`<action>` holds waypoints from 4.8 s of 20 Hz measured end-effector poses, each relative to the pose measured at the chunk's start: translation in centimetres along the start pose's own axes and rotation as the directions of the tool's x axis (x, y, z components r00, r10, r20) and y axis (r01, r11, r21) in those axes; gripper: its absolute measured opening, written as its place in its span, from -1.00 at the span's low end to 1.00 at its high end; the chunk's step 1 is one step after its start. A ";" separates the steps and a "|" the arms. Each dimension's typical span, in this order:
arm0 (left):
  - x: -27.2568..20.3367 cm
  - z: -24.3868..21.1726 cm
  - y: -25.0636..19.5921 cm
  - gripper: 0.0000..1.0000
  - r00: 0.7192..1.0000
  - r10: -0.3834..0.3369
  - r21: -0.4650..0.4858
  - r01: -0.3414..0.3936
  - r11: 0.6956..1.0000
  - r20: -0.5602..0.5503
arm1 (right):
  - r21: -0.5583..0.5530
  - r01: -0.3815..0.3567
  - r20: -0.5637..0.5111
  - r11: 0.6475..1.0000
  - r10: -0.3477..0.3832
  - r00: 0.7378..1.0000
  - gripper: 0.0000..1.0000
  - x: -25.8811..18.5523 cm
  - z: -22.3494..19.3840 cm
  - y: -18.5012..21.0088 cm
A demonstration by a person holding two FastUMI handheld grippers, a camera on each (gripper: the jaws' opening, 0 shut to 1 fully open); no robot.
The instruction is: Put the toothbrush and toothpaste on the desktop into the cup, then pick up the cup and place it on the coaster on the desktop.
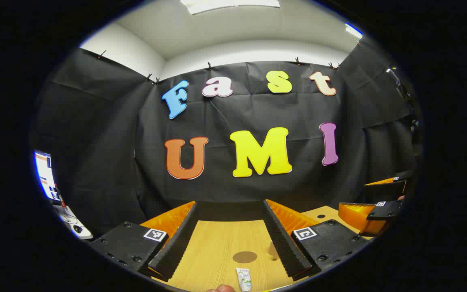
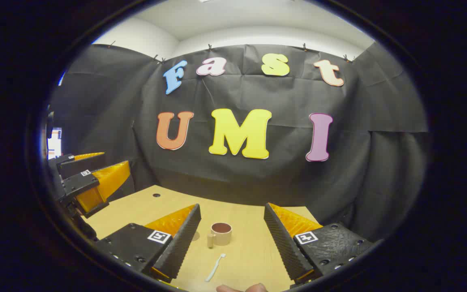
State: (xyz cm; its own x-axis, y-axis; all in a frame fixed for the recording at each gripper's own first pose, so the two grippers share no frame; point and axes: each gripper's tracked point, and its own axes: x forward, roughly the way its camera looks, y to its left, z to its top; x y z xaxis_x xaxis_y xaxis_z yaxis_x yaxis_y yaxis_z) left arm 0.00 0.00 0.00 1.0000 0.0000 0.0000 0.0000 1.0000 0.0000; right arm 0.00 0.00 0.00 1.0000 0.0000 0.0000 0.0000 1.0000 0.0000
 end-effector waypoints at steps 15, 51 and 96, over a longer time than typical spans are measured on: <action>-0.2 0.9 0.0 0.94 0.999 -0.008 0.004 0.008 1.000 0.033 | -0.007 -0.013 -0.026 1.000 0.012 1.000 0.94 0.7 -1.1 0.2; -0.3 0.4 3.2 0.94 0.996 0.085 0.081 -0.087 0.993 0.022 | 0.020 -0.062 -0.445 0.998 0.065 0.893 0.94 6.5 -13.8 1.1; 3.0 -13.6 3.1 0.99 0.908 -0.021 0.000 0.023 1.000 -0.418 | 0.162 0.124 -0.933 0.979 0.111 0.343 -0.95 8.8 -31.6 5.4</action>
State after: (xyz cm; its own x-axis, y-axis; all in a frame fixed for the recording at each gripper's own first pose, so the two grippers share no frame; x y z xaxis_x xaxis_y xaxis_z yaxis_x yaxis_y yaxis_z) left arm 3.02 3.09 -13.56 0.9080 -0.0210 -0.4185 0.0232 0.9997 0.0004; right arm 8.76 5.41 -31.56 0.3425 0.1111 -0.9329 0.1239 0.9790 0.1621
